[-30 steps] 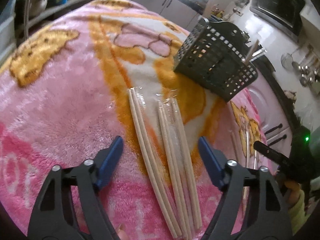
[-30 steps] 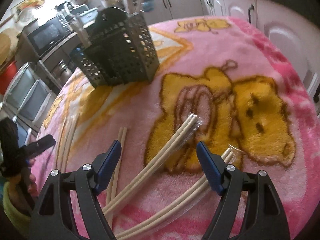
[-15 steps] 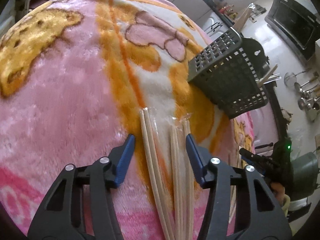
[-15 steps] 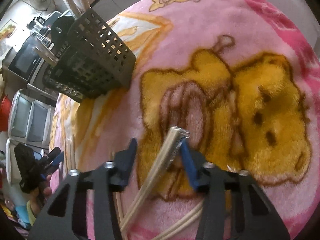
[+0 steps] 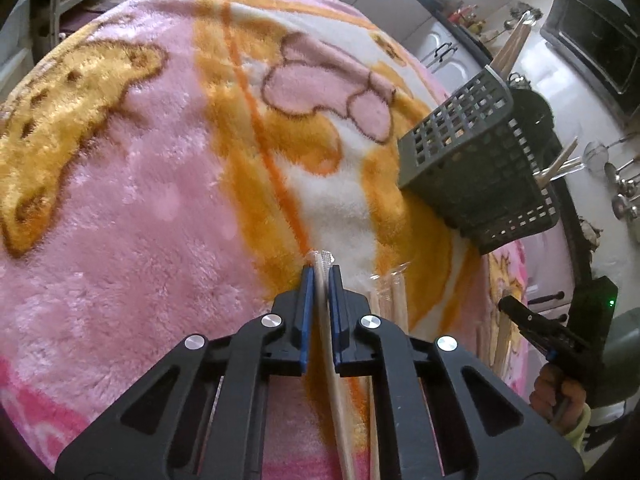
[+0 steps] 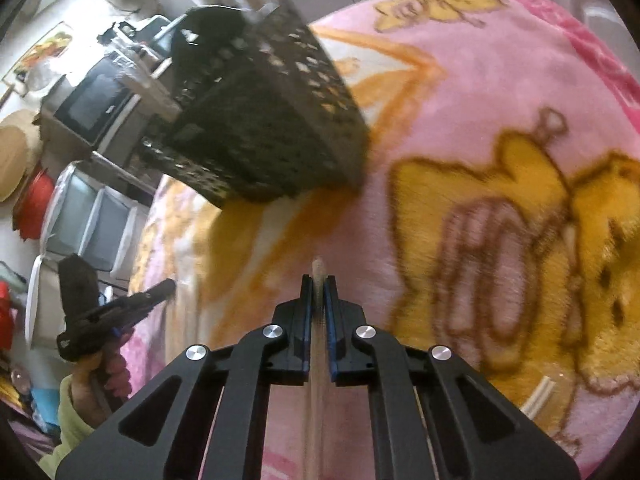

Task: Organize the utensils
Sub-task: 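Close the left tool on a wrapped chopstick while the right tool grasps another, then lift both held chopsticks upright and carry them above the green caddy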

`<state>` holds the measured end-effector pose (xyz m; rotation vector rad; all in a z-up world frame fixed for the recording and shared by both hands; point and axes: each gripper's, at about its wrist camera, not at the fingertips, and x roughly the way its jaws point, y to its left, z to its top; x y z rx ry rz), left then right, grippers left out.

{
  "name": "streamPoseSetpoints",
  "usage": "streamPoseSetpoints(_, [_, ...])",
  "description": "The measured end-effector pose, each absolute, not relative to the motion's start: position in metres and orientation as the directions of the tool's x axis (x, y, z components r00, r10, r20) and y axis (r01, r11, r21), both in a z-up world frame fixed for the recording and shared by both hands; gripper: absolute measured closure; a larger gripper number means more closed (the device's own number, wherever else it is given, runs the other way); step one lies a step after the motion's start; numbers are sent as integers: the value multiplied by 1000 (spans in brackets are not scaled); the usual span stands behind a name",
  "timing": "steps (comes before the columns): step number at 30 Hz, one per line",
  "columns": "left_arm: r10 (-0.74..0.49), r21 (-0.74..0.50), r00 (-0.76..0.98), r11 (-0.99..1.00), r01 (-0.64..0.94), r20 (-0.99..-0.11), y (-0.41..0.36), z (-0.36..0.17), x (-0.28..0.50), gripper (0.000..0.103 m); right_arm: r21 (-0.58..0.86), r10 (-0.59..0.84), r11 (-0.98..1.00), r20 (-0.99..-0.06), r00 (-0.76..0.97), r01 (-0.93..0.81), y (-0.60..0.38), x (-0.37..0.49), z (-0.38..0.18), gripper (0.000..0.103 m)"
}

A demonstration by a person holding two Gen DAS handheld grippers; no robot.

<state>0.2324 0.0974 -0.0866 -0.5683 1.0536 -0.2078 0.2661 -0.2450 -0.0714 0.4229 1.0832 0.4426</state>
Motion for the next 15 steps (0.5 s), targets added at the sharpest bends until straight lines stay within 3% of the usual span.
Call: streamPoseSetpoints(15, [-368, -403, 635, 910, 96, -679, 60, -22, 208, 102, 352, 495, 869, -612, 617, -348, -200, 234, -3, 97])
